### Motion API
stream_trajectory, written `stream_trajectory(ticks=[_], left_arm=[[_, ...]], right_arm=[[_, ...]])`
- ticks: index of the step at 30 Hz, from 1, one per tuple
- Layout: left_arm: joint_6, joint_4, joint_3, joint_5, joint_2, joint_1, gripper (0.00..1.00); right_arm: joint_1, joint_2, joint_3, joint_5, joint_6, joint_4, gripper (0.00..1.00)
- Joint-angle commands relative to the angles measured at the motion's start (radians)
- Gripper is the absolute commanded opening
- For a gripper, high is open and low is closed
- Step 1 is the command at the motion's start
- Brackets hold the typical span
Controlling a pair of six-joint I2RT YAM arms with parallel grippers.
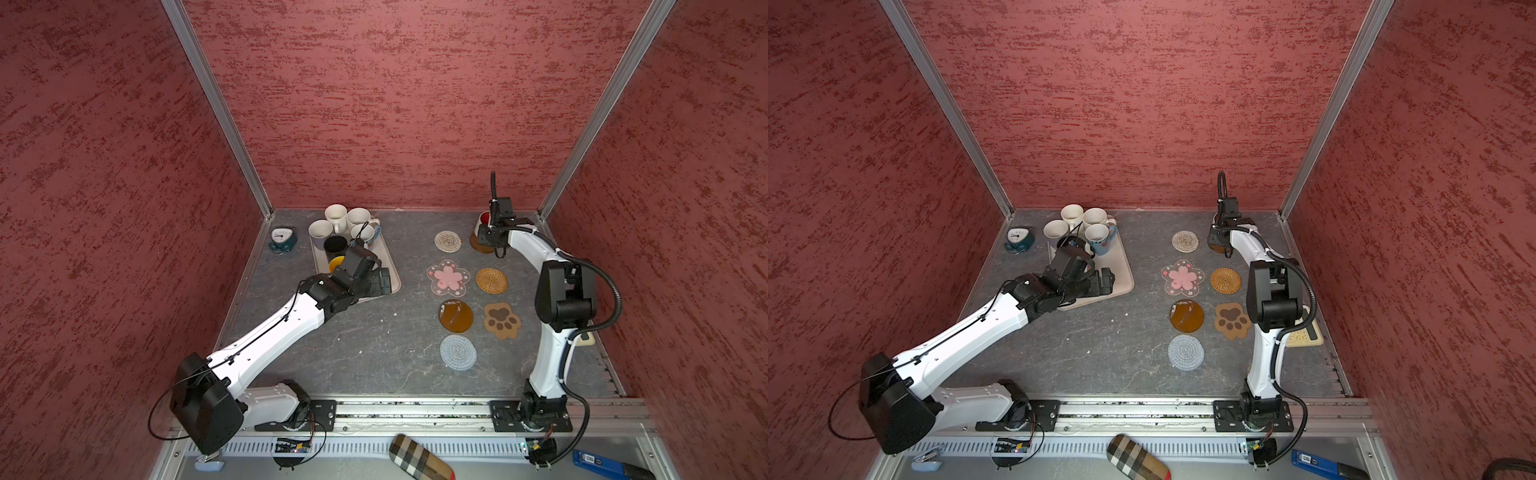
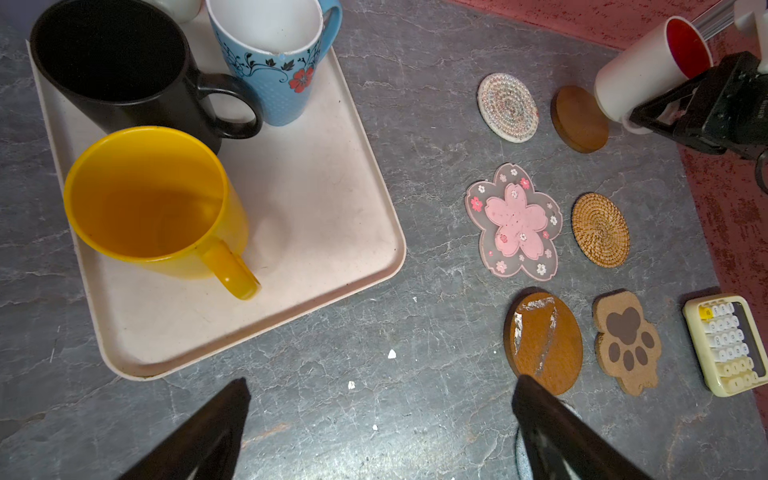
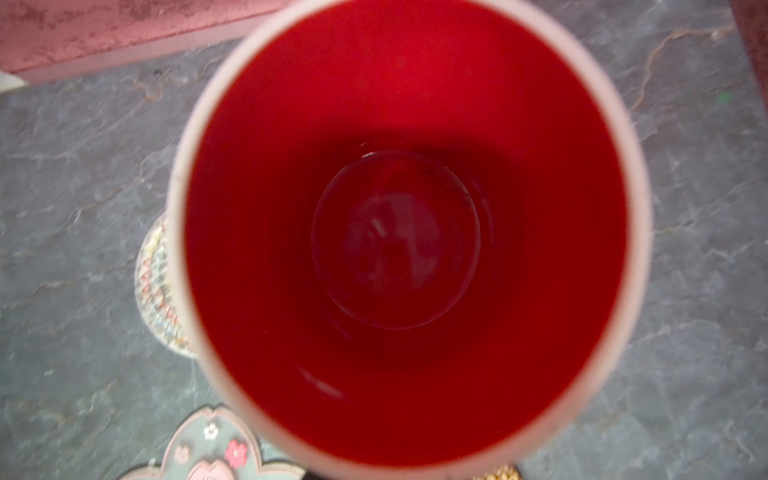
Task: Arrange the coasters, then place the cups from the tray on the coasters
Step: 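Carry the red-lined mug onto the wooden disc while the left gripper nears the yellow mug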
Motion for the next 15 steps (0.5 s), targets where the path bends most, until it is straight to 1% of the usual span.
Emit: stream_trajectory(ticks=[1,6,10,15], left_arm=[[0.017,0.056,-0.028,0.032,0.001,0.03,0.99],[0.017,0.069,-0.042,0.038,0.015,0.044,0.99],[0.017,0.078,-0.051,0.04,0.019,0.048,0.99],[0.017,0.08,-0.061,0.047,0.02,0.053,0.99]], right_arm=[[-0.006,0.025,0.064,0.031,-0.011,0.036,0.0],[-0.015,0.061,0.108,0.033,-0.01,0.018,0.0],[-0.015,0.066,0.106,0.023,-0.007,0.02,0.0],[-0.015,0.074,0.099,0.039,-0.008,0.02,0.0]])
